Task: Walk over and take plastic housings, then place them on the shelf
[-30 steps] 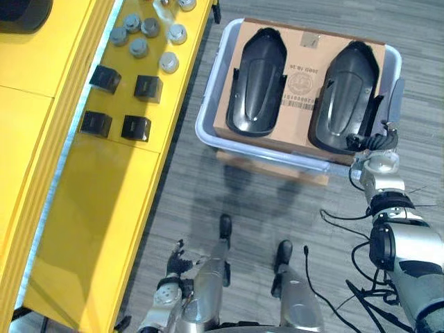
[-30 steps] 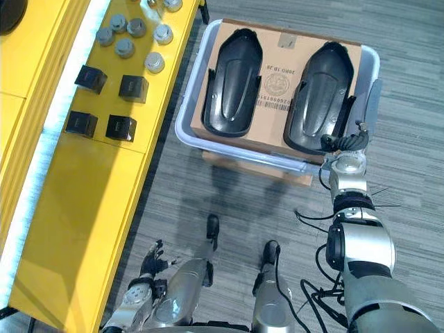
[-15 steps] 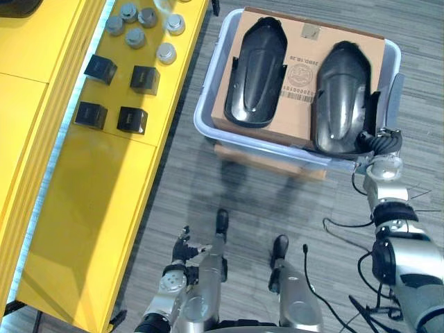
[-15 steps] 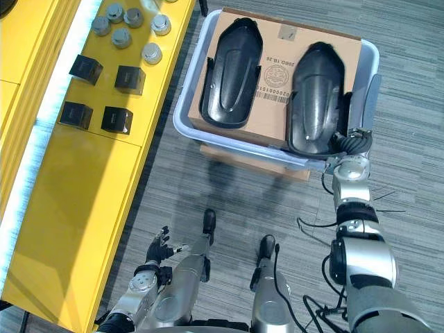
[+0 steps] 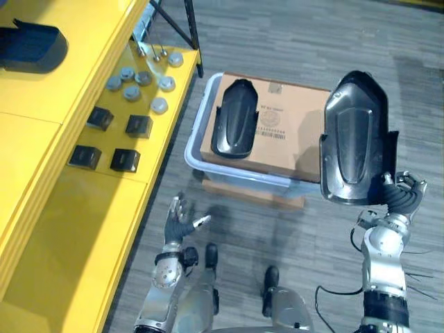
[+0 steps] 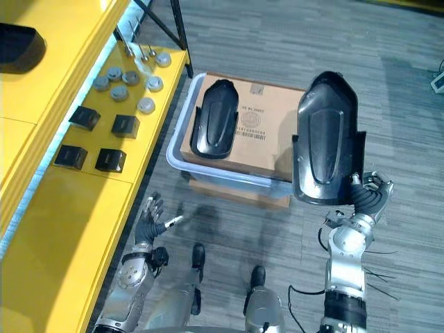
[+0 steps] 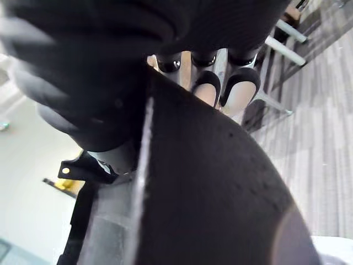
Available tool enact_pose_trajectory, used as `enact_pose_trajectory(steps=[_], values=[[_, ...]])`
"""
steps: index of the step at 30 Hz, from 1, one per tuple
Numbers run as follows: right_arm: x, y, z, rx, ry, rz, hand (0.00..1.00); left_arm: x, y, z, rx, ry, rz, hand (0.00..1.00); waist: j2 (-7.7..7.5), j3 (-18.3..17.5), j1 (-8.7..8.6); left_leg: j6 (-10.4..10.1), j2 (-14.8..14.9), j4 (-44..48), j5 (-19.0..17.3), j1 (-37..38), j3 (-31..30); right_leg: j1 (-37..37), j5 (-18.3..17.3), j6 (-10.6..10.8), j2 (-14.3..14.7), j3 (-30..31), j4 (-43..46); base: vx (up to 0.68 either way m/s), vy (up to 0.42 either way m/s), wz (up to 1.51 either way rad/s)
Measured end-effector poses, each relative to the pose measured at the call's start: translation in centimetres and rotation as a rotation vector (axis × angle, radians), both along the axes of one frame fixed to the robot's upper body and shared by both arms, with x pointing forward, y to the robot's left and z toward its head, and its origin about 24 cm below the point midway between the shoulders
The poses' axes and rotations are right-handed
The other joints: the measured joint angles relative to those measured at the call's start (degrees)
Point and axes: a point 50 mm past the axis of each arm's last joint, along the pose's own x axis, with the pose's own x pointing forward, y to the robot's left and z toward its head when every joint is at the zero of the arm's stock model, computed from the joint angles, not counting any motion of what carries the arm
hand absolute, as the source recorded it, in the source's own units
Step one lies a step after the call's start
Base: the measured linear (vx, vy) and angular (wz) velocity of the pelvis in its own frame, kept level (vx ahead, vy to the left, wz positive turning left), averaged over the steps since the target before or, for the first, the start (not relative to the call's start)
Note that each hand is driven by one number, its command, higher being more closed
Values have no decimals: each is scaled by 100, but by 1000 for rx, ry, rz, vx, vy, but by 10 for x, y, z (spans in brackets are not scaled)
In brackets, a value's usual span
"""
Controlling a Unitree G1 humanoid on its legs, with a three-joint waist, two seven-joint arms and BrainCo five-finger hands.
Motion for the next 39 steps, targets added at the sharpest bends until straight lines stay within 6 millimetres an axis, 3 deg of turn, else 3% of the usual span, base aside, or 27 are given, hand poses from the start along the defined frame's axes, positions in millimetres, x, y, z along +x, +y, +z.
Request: enact_pose_trajectory(steps=[4,10,13,15,16,20,21,29,35,39], values=[[0,43,3,-70,-1,149,100,3,-29,12,-67,-32,-89,0,13,-131,-7,-1,12,-3,-1,99,20,87,-22,-10,19,9,1,0,0,0],[-6,97,-6,-71,30,349,100,4,-46,17,-70,-31,-126,0,-2,-331,-6,-5,40,-25,-6,259,147,187,1,-19,20,127,-24,-31,-2,-9],[-13,119,-11,-51,43,435,100,3,-51,7,-45,29,-125,0,-20,-512,-5,-23,84,-38,-39,260,209,194,69,-37,68,174,-98,-52,5,-9],[-13,121,-10,-49,28,444,100,3,-49,0,-20,61,-117,0,-42,-553,8,-24,118,-38,-40,263,253,194,115,-39,110,228,-149,-47,-4,-15],[-14,122,-11,-55,32,452,100,2,-50,-3,-11,77,-113,100,-55,-584,6,-24,135,-38,-40,264,277,197,134,-21,127,248,-185,-47,-6,-12],[-20,120,-18,-47,61,438,100,0,-53,-9,-2,111,-123,100,-55,-749,-4,-26,140,-38,-41,287,316,270,250,-30,146,280,-330,-16,1,-6],[-21,119,-19,-51,65,440,0,-1,-53,-11,-9,122,-122,100,-53,-806,-6,-26,138,-38,-42,289,321,270,258,-28,145,288,-347,0,0,0],[-25,136,-18,-3,41,615,0,-3,-46,-28,37,201,-119,100,-49,-1028,15,-28,197,-39,-43,377,325,389,279,-47,210,298,-437,-1,-1,-1],[-20,115,-16,121,47,732,0,3,-35,-27,102,186,-79,100,-35,-1127,106,-29,202,-39,-43,418,325,437,290,-57,220,309,-451,0,0,0],[-19,95,13,206,-109,777,0,7,-20,-14,119,125,-14,100,-11,-1161,130,-25,203,-39,-47,461,321,491,290,-57,224,304,-470,0,0,0]])
